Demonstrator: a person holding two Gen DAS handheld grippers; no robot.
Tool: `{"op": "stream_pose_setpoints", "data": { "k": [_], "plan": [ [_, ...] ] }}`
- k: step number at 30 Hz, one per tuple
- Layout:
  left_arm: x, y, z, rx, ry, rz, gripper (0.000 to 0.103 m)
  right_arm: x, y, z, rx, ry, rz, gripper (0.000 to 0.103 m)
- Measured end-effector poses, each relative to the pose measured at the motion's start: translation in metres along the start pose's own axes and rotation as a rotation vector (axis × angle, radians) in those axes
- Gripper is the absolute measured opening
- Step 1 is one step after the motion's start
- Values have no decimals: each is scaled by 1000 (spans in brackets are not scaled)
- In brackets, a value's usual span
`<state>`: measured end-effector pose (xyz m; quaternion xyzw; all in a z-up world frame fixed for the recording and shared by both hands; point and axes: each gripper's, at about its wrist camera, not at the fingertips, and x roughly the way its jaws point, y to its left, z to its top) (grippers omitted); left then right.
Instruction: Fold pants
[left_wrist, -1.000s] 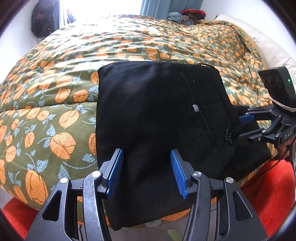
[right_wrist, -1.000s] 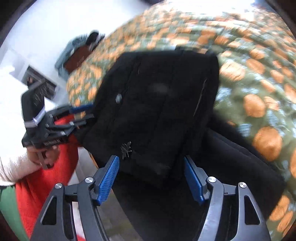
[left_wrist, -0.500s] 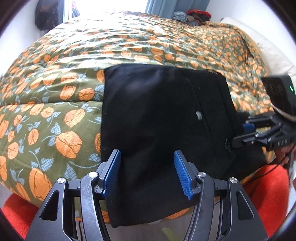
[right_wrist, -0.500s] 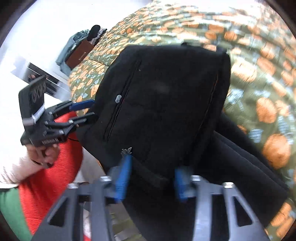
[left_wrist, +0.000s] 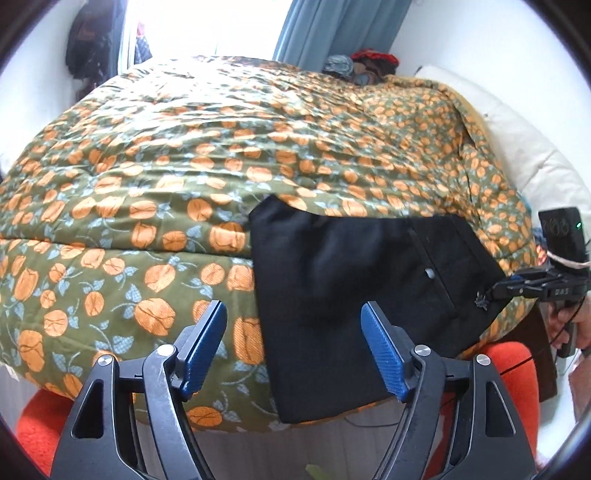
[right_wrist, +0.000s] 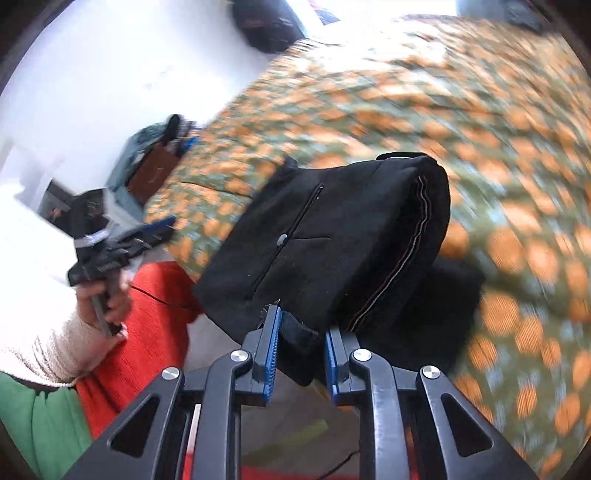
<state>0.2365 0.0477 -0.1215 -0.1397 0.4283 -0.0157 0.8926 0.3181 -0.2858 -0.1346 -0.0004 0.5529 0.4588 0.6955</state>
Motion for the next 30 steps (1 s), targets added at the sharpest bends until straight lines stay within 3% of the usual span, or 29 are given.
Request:
{"op": "stream_pose_setpoints", "data": {
  "k": [8, 10, 13, 16, 18, 21, 23, 26, 30],
  "plan": [
    [31, -24, -15, 77, 86, 15, 77, 29, -67, -41, 202, 59, -57, 21],
    [36, -30, -17, 100, 96, 31, 77, 32, -60, -40, 178, 60, -87, 23],
    [40, -35, -20, 113, 109, 40, 77, 23, -57, -36, 167, 50, -140, 34],
    [46, -41, -23, 126, 121, 55, 77, -10, -34, -20, 44, -59, -308, 34],
    [55, -47, -26, 133, 144, 66, 77, -21, -17, -4, -18, -127, -322, 34],
    [70, -56, -33, 151, 195, 91, 77, -14, -11, 23, -39, -195, -271, 34],
    [76, -62, -39, 178, 224, 117, 77, 10, -21, 31, -16, -183, -279, 34],
    [72, -66, -45, 208, 226, 132, 77, 60, -54, 24, 27, -65, -395, 33],
    [67, -64, -45, 181, 232, 116, 77, 39, -54, 9, 82, -133, -386, 32]
  ]
}}
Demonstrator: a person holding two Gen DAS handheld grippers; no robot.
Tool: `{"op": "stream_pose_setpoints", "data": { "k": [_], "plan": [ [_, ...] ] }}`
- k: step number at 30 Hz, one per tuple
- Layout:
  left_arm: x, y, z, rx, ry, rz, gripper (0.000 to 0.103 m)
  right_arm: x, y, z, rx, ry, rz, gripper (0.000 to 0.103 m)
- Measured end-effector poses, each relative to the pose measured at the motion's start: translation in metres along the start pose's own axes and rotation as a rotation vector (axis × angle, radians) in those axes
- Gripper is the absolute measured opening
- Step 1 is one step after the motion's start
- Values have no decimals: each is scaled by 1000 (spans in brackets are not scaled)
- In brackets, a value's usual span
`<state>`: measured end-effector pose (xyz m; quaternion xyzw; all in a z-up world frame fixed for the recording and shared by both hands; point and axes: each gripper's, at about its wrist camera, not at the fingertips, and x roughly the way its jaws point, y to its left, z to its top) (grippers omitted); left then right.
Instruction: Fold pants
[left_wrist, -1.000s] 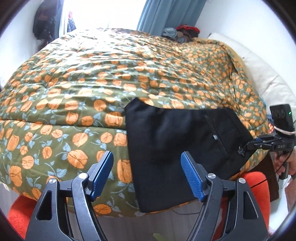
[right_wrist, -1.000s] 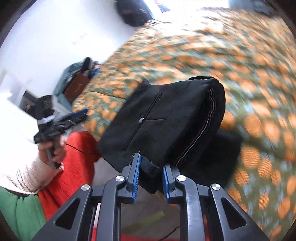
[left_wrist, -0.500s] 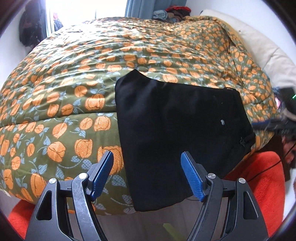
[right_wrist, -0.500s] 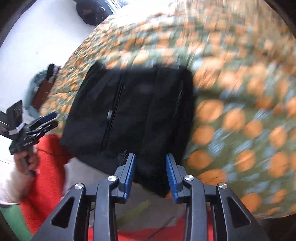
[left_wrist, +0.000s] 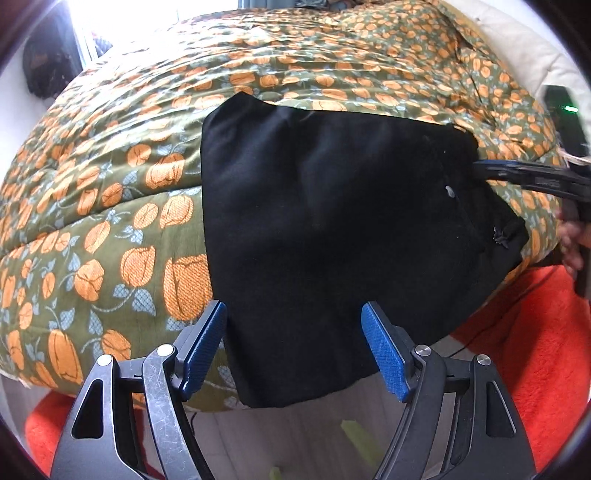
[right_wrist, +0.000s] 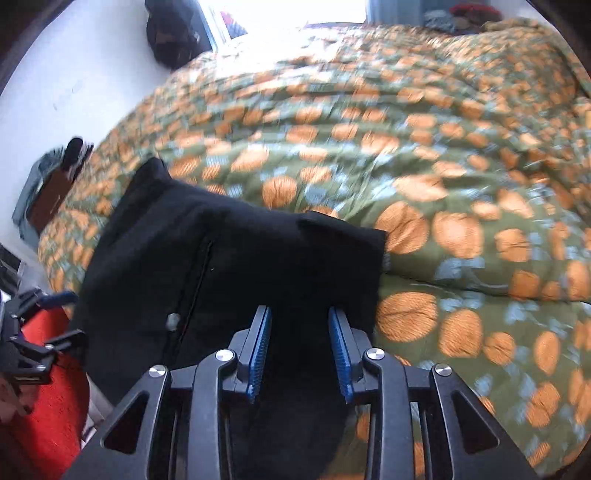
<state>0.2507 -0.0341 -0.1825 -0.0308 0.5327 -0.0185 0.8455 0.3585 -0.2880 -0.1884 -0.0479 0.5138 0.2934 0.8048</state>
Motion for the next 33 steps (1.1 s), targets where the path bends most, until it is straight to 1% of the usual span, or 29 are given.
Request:
{"op": "stream_pose_setpoints", "data": {
  "k": [2, 4, 6, 8, 10, 11, 13, 16, 19, 26, 28, 30, 31, 33],
  "plan": [
    [4, -1, 0, -14, 8, 10, 78, -32, 14, -7, -30, -53, 18, 32],
    [7, -2, 1, -23, 10, 22, 80, -57, 28, -20, -54, -85, 43, 32],
    [10, -5, 2, -20, 11, 30, 82, -66, 40, -36, -60, -76, 67, 32],
    [12, -8, 2, -9, 12, 43, 84, -58, 46, -53, -52, -34, 69, 32],
    [13, -9, 2, -4, 15, 48, 85, -32, 44, -71, -26, 39, 18, 32],
    [14, -10, 2, 2, 22, 49, 85, -21, 41, -78, -6, 65, 12, 33],
    [15, -10, 1, 12, 26, 56, 85, -16, 39, -86, 5, 56, 2, 33],
    [16, -9, 1, 6, 29, 56, 85, -16, 43, -87, -2, 43, -23, 35],
    [16, -10, 1, 10, 31, 63, 86, -17, 41, -93, 23, 30, -11, 36],
    [17, -12, 0, 15, 36, 64, 88, -18, 33, -92, 57, 21, 24, 36],
    [16, -10, 0, 13, 45, 55, 88, -19, 34, -92, 57, 22, 24, 36],
    [10, -3, -1, 9, 59, 19, 88, -27, 32, -91, 86, 28, 48, 36],
    [6, 1, -2, 5, 56, 8, 88, -35, 28, -90, 119, 21, 78, 38],
    [-6, 22, -1, -28, 30, -8, 88, -57, 13, -89, 196, -34, 147, 50]
  ]
}}
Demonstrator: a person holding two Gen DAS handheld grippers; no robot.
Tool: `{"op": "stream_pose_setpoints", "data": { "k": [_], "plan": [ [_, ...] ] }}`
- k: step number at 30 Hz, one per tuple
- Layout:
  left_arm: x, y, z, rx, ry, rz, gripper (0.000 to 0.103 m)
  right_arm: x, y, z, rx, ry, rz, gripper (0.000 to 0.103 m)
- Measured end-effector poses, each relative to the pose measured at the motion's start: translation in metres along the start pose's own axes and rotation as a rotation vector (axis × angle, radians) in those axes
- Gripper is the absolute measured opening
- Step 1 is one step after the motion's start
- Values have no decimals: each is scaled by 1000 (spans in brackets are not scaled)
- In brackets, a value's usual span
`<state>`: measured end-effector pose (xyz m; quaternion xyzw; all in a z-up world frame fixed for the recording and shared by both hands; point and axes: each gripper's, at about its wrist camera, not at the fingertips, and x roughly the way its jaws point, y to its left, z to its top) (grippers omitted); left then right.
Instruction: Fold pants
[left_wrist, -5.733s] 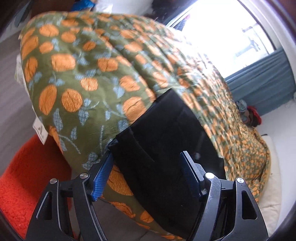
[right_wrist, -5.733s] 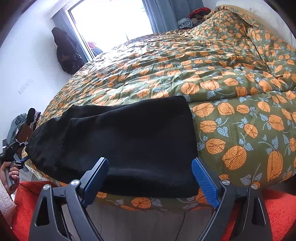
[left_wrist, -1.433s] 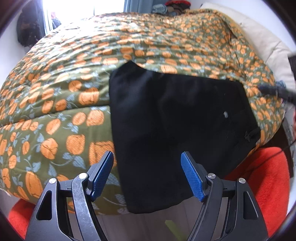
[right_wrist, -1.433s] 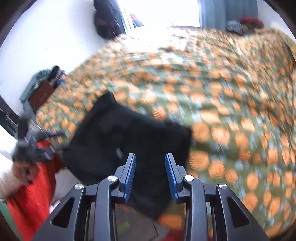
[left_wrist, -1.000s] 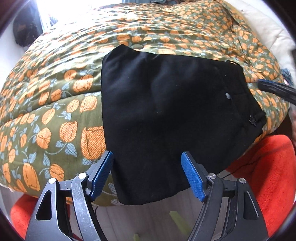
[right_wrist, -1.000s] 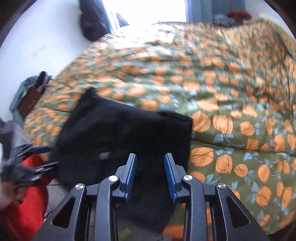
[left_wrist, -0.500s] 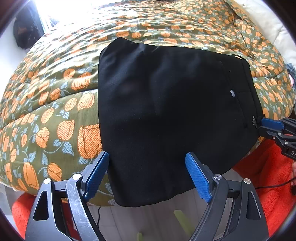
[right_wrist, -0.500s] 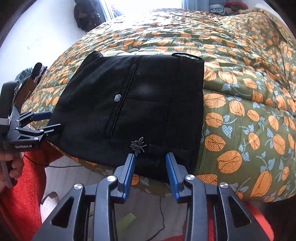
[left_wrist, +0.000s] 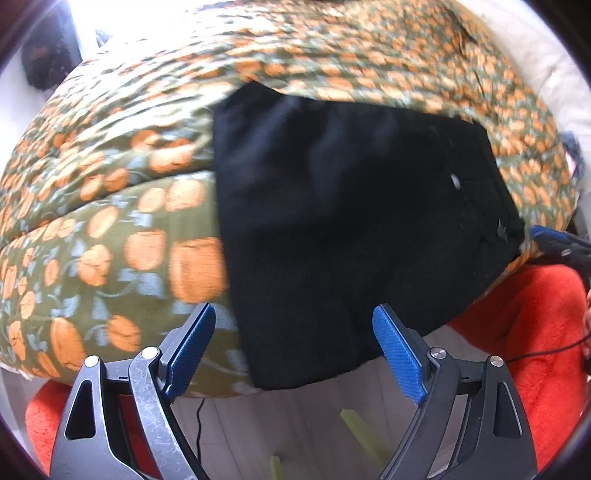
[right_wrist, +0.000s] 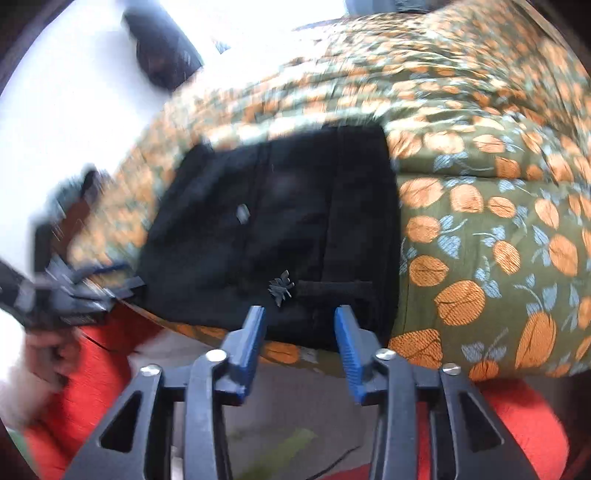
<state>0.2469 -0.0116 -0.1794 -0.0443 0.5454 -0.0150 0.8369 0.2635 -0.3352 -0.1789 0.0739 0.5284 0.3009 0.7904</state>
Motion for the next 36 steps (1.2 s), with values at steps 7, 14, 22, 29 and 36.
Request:
{"op": "stream_pose_setpoints", "data": {
  "k": [7, 14, 22, 29, 36],
  "plan": [
    [4, 60, 8, -201, 25, -93, 88, -23, -70, 10, 244, -60, 74, 68],
    [21, 54, 4, -207, 58, -213, 88, 15, -99, -5, 460, -51, 303, 68],
    [37, 59, 17, -278, 90, -297, 88, 26, -96, 3, 452, -38, 312, 68],
    [53, 47, 32, -264, 119, -336, 88, 45, -92, 23, 375, 66, 274, 68],
    [55, 29, 41, -234, 124, -278, 82, 82, -73, 33, 284, 204, 244, 71]
  ]
}}
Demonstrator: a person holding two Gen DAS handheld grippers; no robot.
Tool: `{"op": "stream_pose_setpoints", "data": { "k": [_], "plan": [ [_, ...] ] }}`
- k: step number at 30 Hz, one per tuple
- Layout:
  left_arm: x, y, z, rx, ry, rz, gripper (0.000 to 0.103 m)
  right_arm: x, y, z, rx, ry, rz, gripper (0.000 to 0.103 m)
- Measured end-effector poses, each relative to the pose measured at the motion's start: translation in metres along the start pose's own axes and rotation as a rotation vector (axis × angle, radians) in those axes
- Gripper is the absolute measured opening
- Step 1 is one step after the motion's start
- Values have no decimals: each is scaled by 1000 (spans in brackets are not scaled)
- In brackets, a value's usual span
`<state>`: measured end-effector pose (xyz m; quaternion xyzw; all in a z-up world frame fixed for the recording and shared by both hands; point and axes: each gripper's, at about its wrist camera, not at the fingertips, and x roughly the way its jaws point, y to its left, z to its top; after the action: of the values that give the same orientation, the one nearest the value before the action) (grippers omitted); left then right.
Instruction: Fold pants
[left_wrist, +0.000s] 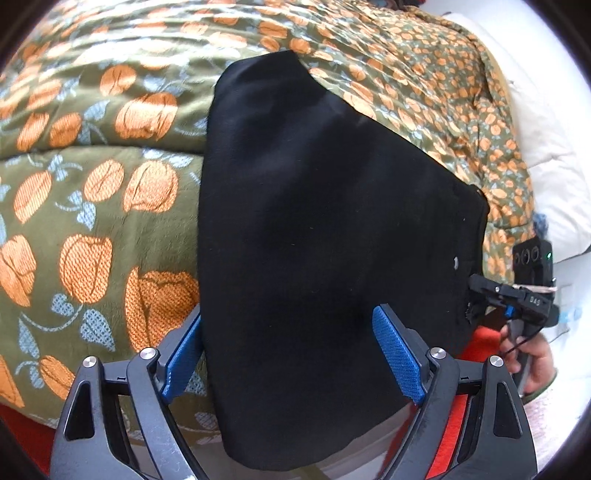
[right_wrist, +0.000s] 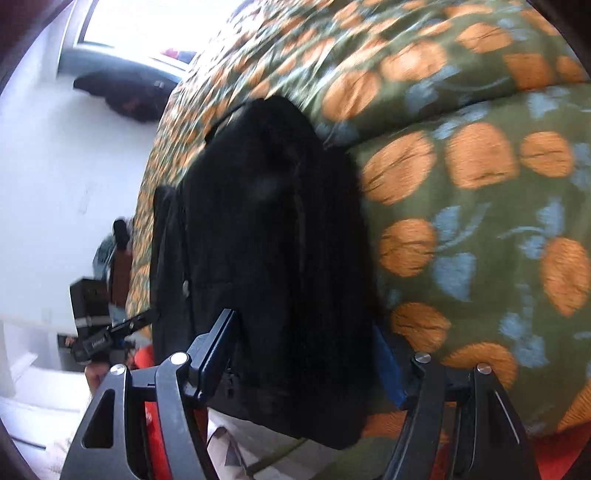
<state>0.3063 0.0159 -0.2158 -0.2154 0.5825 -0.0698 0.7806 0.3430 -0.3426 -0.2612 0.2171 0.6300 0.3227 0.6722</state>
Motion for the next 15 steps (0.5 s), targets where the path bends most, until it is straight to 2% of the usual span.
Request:
{"op": "stream_pose_setpoints", "data": {
  "k": [2, 3, 4, 6, 8, 11, 15],
  "plan": [
    [-3, -8, -5, 44, -26, 76, 47, 3, 10, -3, -49, 14, -31, 55],
    [-6, -9, -6, 49, -33, 77, 39, 1, 19, -5, -94, 7, -66, 51],
    [-11, -11, -7, 51, -45, 68, 24, -1, 30, -9, -143, -2, -105, 44],
    [-25, -17, -8, 59, -62, 50, 20, -8, 59, -21, -261, -28, -206, 38],
    [-40, -26, -10, 97, -94, 51, 19, -15, 87, -33, -345, -61, -257, 35],
    [-62, -37, -7, 118, -137, 1, 18, -25, 117, -43, -400, -103, -239, 32],
    [-86, -44, 3, 150, -193, -4, 18, -33, 158, -43, -489, -151, -240, 31]
  ]
}}
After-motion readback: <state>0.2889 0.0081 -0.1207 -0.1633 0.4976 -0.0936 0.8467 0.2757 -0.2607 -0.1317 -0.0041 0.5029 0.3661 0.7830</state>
